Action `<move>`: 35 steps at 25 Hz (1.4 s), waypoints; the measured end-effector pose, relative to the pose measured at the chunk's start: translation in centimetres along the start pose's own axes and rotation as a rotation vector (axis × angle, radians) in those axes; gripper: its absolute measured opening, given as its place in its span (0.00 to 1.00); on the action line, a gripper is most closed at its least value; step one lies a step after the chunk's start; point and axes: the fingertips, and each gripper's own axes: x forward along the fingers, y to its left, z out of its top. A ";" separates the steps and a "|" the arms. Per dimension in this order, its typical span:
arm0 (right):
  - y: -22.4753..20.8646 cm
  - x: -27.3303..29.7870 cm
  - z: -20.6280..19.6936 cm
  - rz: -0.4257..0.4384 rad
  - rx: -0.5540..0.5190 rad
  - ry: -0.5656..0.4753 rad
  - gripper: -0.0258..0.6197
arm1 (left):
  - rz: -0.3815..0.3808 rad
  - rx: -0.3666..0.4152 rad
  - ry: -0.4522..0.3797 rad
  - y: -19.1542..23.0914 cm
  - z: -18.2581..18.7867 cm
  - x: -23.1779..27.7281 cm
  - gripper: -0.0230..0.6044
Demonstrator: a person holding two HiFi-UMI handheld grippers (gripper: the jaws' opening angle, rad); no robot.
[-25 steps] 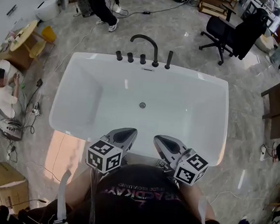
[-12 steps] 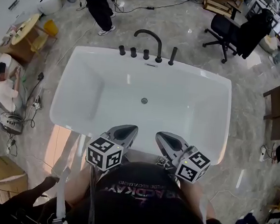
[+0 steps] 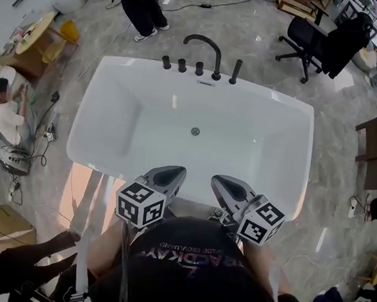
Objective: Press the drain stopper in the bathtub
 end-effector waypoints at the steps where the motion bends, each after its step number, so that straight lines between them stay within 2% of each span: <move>1: -0.1 0.0 0.0 -0.002 0.003 0.000 0.06 | 0.001 -0.004 0.001 0.0 0.0 0.0 0.04; 23: 0.5 0.1 -1.4 0.006 0.036 0.022 0.06 | 0.017 -0.072 -0.008 0.0 -2.5 -1.2 0.04; 35: 0.8 1.4 -1.8 0.000 0.061 0.044 0.06 | 0.027 -0.132 0.000 1.4 -3.4 -1.7 0.04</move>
